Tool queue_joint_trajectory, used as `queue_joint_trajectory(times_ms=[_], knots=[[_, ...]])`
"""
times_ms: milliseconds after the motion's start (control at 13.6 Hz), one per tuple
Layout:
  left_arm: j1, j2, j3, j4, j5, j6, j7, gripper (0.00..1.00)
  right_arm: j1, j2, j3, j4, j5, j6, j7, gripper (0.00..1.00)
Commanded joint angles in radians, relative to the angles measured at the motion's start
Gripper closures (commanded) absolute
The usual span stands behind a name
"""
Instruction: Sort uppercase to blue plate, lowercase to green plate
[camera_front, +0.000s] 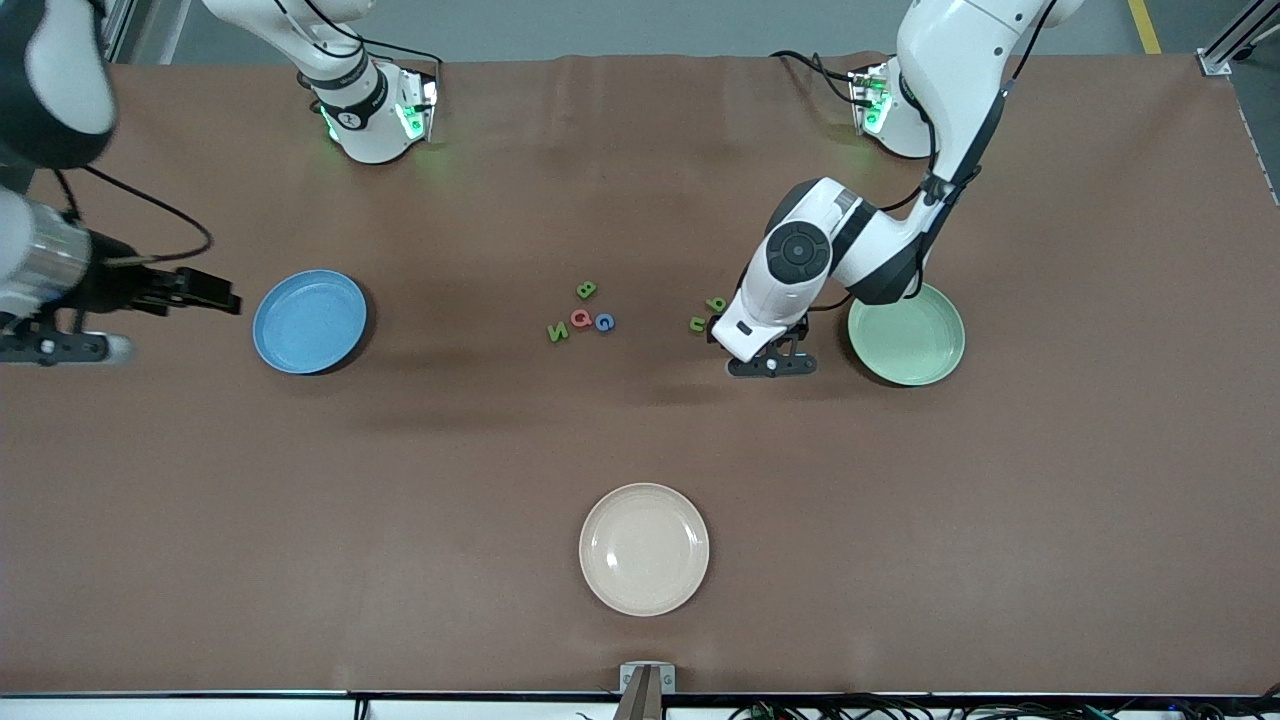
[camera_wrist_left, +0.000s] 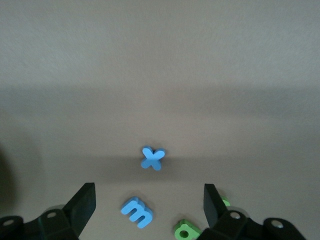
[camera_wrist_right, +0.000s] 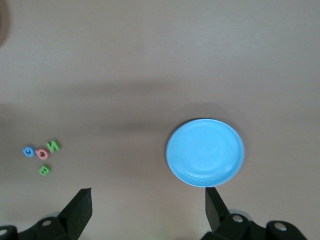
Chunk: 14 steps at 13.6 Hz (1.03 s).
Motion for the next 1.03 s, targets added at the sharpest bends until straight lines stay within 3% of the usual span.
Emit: queue_joint_trajectory(times_ms=[0,221,588,956], knots=[[-0.013,0.002,0.003,-0.068,0.024,0.096,-0.036,0.21,0.084,-0.006,-0.004,-0.089,0.006,0.091,0.093,0.00],[-0.011,0.019,0.005,-0.095,0.024,0.156,-0.036,0.28,0.171,0.023,-0.004,-0.180,0.006,0.244,0.136,0.00],[-0.008,0.031,0.008,-0.095,0.066,0.166,-0.037,0.35,0.347,0.168,-0.004,-0.183,0.003,0.421,0.251,0.00],[-0.008,0.062,0.010,-0.091,0.096,0.230,-0.075,0.40,0.446,0.307,-0.004,-0.180,0.005,0.616,0.351,0.00]])
